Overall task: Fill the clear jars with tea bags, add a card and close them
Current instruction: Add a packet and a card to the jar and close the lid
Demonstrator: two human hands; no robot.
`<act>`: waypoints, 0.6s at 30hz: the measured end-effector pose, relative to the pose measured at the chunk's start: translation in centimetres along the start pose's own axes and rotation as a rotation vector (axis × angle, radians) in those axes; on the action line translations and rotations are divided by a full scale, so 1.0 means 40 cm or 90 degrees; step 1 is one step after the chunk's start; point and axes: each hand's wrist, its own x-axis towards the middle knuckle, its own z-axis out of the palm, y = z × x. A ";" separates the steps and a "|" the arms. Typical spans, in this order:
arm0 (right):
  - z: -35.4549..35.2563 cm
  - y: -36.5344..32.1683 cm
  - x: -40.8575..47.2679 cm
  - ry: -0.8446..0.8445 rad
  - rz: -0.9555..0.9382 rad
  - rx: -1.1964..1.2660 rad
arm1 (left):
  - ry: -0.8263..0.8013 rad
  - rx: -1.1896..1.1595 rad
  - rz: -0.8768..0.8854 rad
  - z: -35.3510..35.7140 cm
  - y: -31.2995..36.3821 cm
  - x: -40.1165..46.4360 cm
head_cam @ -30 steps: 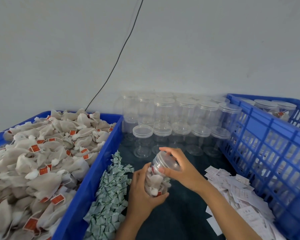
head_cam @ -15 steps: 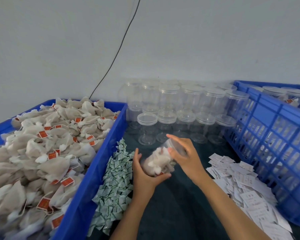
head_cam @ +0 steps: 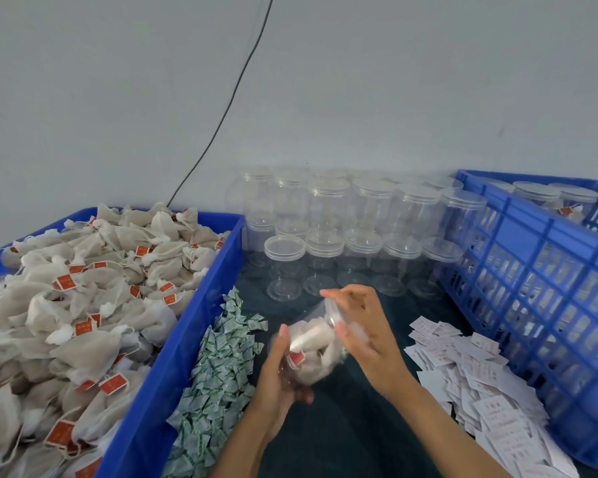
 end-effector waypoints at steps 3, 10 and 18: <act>-0.020 0.003 0.022 -0.051 -0.055 -0.075 | -0.082 0.001 -0.103 -0.010 0.011 -0.001; 0.007 0.004 0.056 -0.034 0.273 -0.007 | 0.031 0.017 0.106 0.018 -0.003 0.004; -0.040 -0.010 0.004 -0.103 0.265 0.013 | 0.007 0.035 0.050 0.016 -0.002 0.007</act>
